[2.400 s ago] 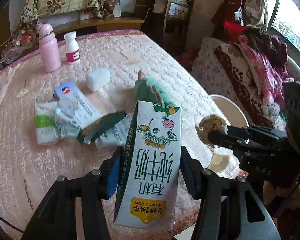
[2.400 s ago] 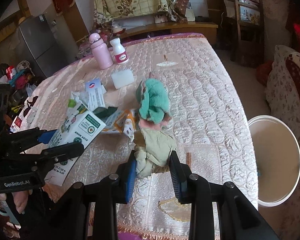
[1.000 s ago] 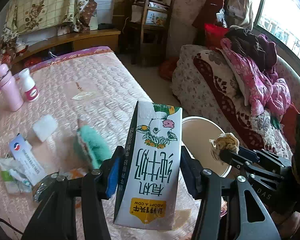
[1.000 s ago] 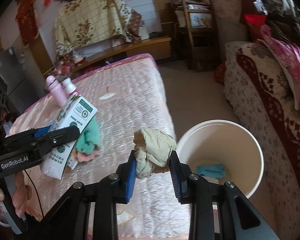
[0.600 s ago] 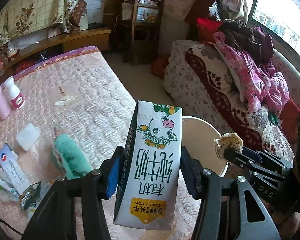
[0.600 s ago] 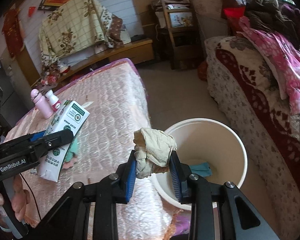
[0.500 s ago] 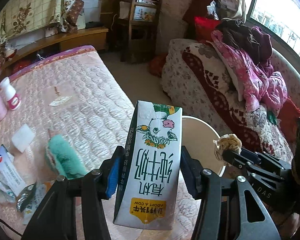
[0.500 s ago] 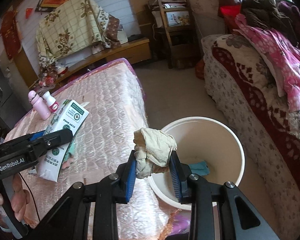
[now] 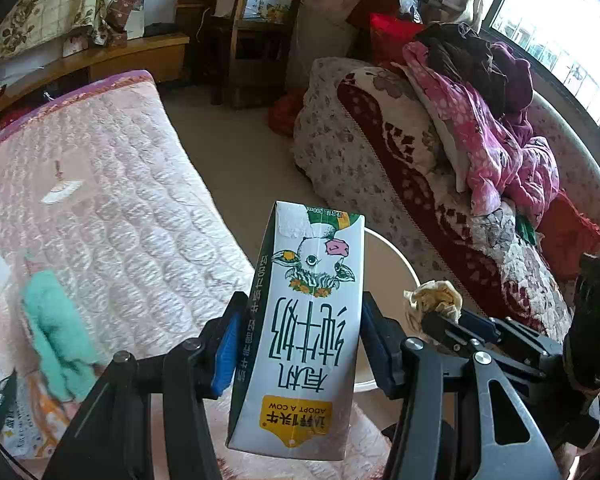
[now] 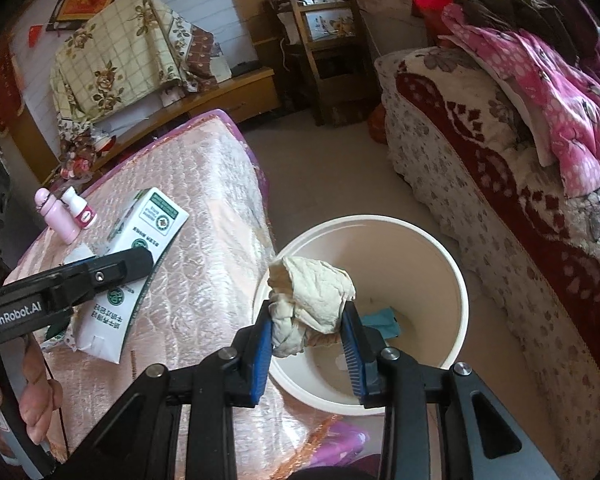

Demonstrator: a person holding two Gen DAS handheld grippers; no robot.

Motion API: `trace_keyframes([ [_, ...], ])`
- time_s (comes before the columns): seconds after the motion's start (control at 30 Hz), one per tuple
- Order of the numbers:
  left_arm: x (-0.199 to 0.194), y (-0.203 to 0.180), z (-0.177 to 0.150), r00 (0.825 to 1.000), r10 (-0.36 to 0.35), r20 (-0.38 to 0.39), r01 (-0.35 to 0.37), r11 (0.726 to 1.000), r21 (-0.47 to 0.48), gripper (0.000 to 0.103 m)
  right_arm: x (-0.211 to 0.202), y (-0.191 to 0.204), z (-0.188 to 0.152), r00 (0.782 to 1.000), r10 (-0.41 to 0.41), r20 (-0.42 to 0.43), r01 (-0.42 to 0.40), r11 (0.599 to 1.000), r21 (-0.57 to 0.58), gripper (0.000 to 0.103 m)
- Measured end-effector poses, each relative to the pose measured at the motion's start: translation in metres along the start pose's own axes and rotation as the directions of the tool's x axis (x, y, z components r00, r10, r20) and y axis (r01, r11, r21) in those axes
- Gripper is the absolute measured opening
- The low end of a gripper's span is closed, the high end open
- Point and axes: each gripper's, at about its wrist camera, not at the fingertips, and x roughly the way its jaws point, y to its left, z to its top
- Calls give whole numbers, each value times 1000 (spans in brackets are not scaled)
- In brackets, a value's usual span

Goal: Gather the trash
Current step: 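Carry the cloth and milk carton to the white bucket and release both, then move both open tools back over the bed toward the green plush and wrappers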

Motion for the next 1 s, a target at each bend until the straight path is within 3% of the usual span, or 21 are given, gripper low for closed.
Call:
trace_keyframes([
  [0.33, 32, -9, 3, 997, -70, -31, 68, 996, -59, 57, 20, -27, 0, 999, -37, -32, 38, 998, 47, 36],
  [0.37, 35, -10, 3, 996, -77, -34, 75, 996, -57, 57, 23, -30, 1, 998, -44, -36, 46, 998, 52, 39],
  [0.47, 39, -12, -1, 995, -96, -39, 94, 994, -50, 62, 29, -37, 2, 998, -45, -37, 48, 996, 74, 73],
  [0.5, 40, -12, -1, 994, -99, -39, 97, 994, -51, 69, 30, -40, 2, 999, -45, -29, 47, 995, 85, 73],
  [0.57, 39, -11, -2, 995, -95, -27, 93, 994, -58, 72, 31, -43, 2, 998, -47, -30, 49, 994, 96, 73],
  [0.8, 29, -5, -3, 998, -61, -10, 61, 997, -53, 72, 28, -44, -3, 998, -41, -39, 45, 992, 116, 73],
  [1.0, 12, -1, -9, 999, 16, 27, -16, 1000, -21, 72, 27, -36, -7, 998, -37, -43, 42, 994, 104, 73],
])
